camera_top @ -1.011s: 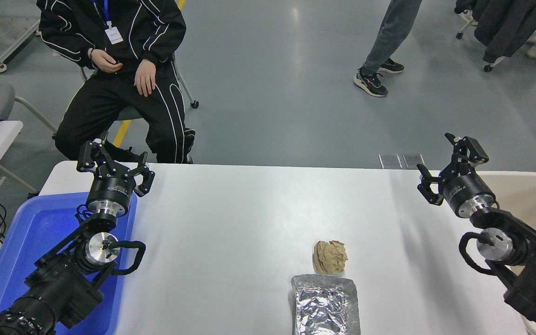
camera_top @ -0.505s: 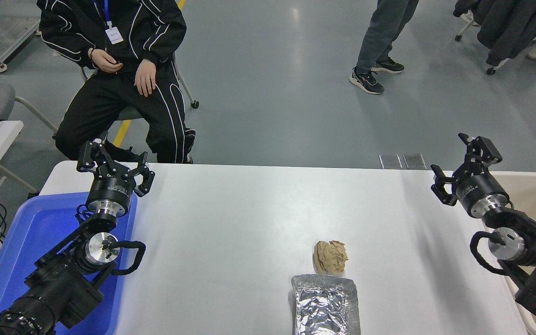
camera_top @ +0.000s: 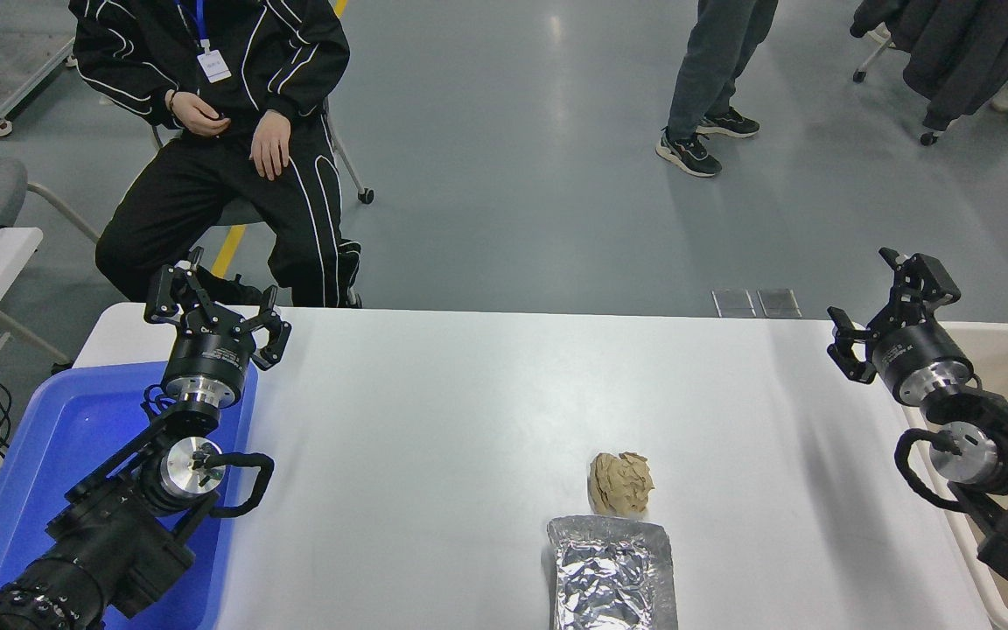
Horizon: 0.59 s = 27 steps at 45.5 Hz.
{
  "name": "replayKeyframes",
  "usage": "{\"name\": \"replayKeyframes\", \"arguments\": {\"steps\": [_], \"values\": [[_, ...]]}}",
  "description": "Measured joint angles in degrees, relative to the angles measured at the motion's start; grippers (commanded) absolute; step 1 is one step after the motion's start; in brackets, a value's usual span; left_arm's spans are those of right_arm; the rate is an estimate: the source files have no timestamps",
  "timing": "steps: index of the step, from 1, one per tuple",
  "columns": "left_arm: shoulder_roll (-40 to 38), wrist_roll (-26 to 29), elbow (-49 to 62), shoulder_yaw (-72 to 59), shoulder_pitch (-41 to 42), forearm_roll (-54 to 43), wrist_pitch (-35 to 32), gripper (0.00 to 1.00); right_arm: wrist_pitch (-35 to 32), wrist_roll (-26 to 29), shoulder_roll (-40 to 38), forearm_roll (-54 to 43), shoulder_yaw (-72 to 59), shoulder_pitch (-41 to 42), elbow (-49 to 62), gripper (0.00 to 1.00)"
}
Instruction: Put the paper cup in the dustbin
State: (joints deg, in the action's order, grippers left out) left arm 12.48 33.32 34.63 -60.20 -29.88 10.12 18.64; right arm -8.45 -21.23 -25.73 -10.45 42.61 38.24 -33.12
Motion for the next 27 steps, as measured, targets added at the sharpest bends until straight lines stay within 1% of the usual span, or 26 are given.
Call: {"name": "replayKeyframes", "arguments": {"steps": [7,15,19,27], "values": [[0.0,0.0,0.0,0.0,0.0,0.0,0.0,1.0,-0.04,0.13,-3.77,-0.2,-5.3,2.79,-1.59,0.99],[0.0,0.0,0.0,0.0,0.0,-0.01,0.0,1.0,-0.26,0.22,-11.97,-2.1,-16.88,7.83,-8.85,0.99],[0.0,-0.01,0.0,0.0,0.0,0.01,0.0,1.0,-0.38,0.27,-16.12,-5.42,-22.94,11.24,-13.31,0.99],[0.0,-0.01,0.0,0.0,0.0,0.0,0.0,1.0,-0.95,0.27,-24.66,-15.48,-33.4,18.18,-23.97,0.99]]}}
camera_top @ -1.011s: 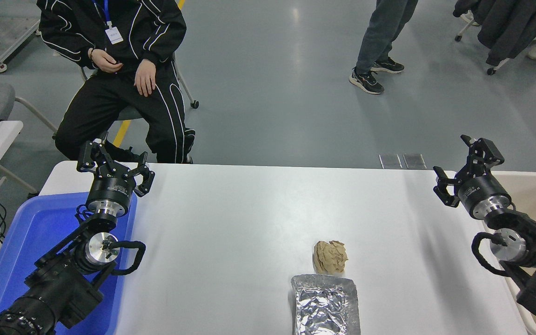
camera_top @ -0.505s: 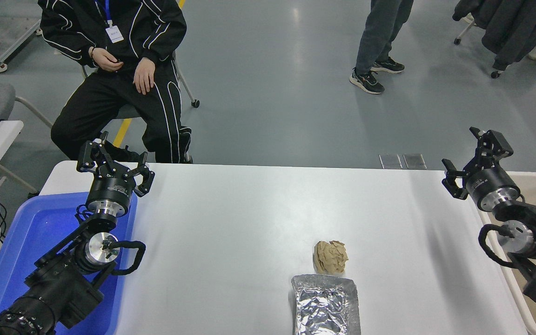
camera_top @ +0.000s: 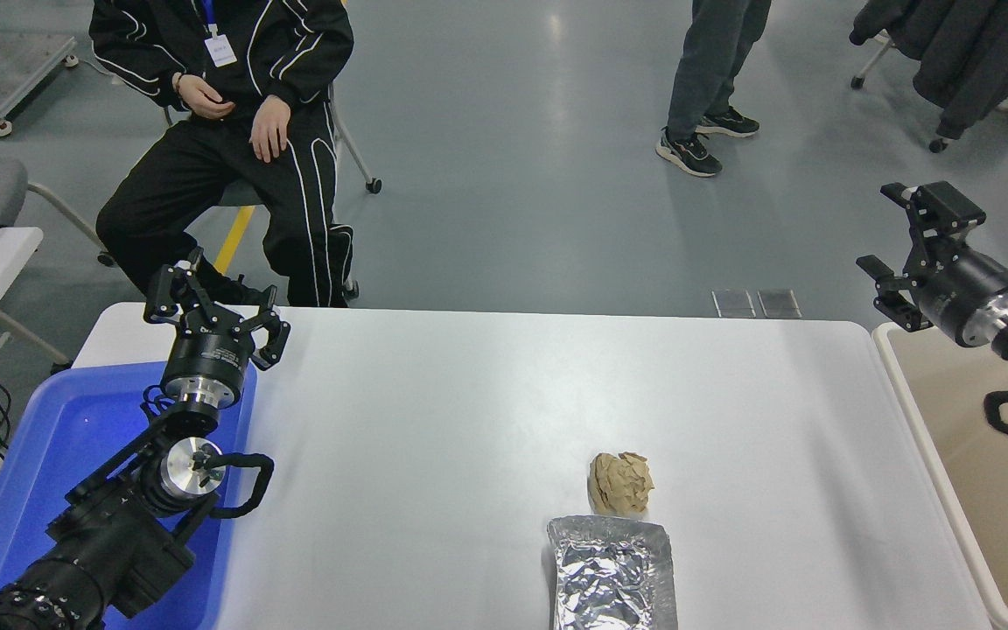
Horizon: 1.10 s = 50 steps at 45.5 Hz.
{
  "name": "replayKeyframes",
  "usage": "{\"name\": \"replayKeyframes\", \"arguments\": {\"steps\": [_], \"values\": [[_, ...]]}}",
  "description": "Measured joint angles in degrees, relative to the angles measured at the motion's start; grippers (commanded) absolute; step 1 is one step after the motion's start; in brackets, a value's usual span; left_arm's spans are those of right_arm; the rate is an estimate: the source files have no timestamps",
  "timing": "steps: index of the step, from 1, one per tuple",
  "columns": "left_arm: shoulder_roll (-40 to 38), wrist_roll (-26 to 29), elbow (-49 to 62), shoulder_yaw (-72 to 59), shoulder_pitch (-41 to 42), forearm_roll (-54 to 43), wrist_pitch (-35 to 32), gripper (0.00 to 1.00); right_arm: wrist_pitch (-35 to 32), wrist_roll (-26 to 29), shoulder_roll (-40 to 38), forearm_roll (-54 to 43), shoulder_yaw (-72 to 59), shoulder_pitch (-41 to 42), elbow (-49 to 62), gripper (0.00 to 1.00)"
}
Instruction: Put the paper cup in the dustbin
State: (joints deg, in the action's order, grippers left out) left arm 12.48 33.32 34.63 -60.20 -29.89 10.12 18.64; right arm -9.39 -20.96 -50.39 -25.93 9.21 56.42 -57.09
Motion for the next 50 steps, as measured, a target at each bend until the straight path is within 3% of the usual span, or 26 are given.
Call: {"name": "replayKeyframes", "arguments": {"steps": [19,37,50], "values": [[0.0,0.0,0.0,0.0,0.0,0.0,0.0,1.0,-4.01,-0.02,-10.25,-24.9,-15.17,6.39,-19.11,0.99],[0.0,0.0,0.0,0.0,0.0,-0.01,0.0,1.0,-4.53,-0.04,-10.89,-33.51,-24.51,6.39,-24.03,0.99],[0.0,-0.01,0.0,0.0,0.0,-0.01,0.0,1.0,-4.69,-0.03,-6.89,-38.86,-26.09,4.35,-27.95,0.99]]}}
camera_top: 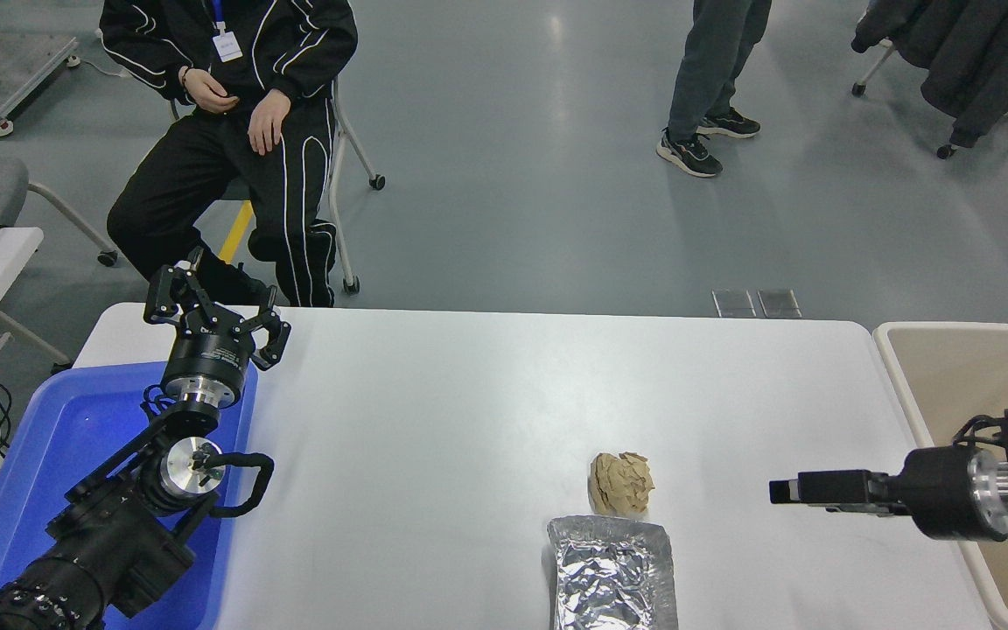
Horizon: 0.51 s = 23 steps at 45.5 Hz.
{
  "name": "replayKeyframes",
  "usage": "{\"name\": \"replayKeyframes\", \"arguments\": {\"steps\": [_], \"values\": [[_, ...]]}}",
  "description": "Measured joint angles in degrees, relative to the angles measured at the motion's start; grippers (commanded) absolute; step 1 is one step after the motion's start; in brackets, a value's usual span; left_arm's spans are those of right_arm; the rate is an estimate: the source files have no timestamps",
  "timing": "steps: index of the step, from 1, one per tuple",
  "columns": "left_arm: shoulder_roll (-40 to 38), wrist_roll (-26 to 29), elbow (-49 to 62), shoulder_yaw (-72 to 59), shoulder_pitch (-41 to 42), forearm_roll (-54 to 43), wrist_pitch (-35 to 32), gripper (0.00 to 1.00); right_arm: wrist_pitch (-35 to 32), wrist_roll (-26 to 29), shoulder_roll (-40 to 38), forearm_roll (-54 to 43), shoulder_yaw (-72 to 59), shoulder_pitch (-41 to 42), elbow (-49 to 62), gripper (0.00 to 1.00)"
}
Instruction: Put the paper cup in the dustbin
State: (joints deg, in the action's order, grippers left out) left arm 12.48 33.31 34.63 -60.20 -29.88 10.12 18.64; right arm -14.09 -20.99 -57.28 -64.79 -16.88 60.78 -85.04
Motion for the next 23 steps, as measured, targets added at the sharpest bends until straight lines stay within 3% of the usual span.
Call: {"name": "replayKeyframes", "arguments": {"steps": [23], "values": [[0.0,-0.01,0.0,0.0,-0.02,0.0,0.0,1.0,2.0,0.15,12.67,-1.91,0.36,-5.77,5.38,0.99]]}}
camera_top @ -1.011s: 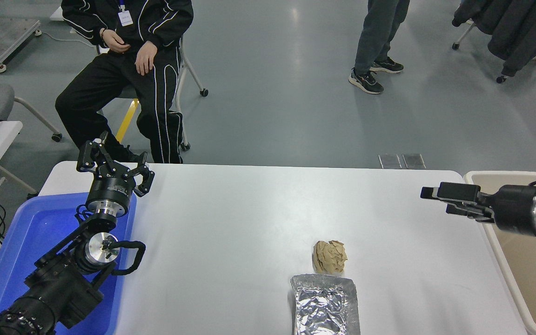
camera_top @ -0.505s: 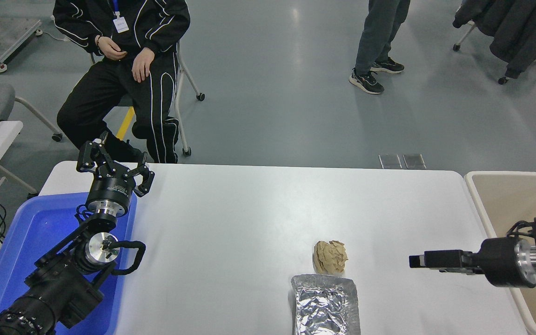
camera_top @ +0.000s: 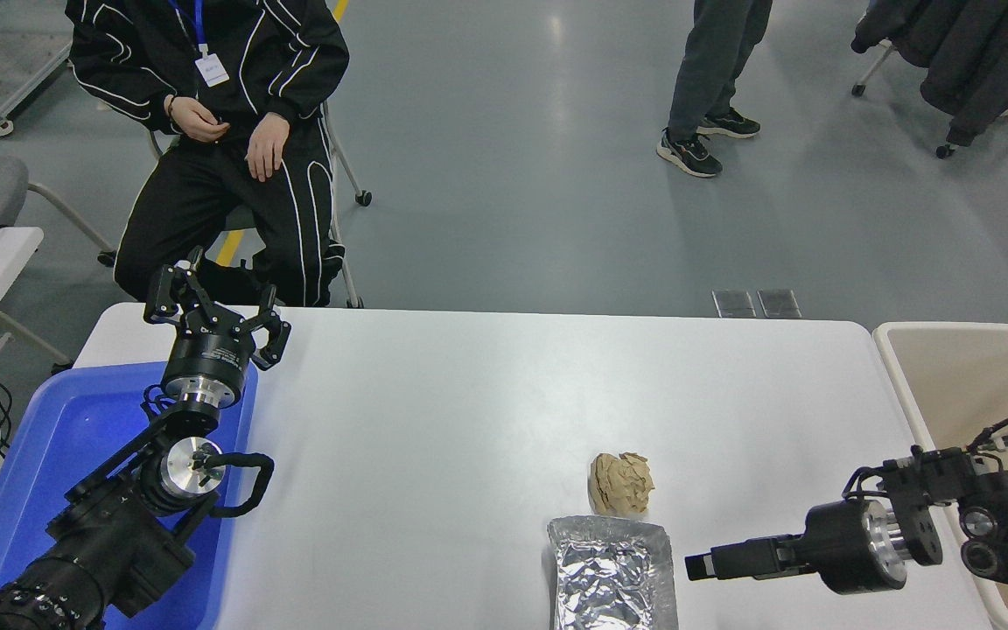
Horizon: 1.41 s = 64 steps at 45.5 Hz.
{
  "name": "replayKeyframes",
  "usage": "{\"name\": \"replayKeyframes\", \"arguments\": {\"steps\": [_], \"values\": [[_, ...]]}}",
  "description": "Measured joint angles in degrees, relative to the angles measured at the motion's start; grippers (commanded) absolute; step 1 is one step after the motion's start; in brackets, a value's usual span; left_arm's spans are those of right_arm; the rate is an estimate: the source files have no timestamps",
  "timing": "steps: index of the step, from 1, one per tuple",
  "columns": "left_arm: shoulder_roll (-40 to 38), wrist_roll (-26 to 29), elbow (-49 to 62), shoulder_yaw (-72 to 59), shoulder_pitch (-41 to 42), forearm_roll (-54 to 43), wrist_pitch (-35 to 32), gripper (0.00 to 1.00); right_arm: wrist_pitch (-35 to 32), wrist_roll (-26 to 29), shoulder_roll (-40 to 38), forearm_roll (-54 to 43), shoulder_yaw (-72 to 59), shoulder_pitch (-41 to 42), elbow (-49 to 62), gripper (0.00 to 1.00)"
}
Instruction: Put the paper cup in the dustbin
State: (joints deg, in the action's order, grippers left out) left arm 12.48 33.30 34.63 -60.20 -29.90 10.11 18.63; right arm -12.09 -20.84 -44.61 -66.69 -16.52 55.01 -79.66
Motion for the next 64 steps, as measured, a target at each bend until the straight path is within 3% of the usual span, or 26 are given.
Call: {"name": "replayKeyframes", "arguments": {"steps": [26,64], "values": [[0.0,0.01,0.0,0.0,0.01,0.0,0.0,1.0,5.76,0.01,8.79,-0.21,0.17,-6.93,4.94,0.99],[0.0,0.01,0.0,0.0,0.02,0.02,0.0,1.0,8.45,0.01,11.42,-0.26,0.19,-9.44,8.77,0.99]]}}
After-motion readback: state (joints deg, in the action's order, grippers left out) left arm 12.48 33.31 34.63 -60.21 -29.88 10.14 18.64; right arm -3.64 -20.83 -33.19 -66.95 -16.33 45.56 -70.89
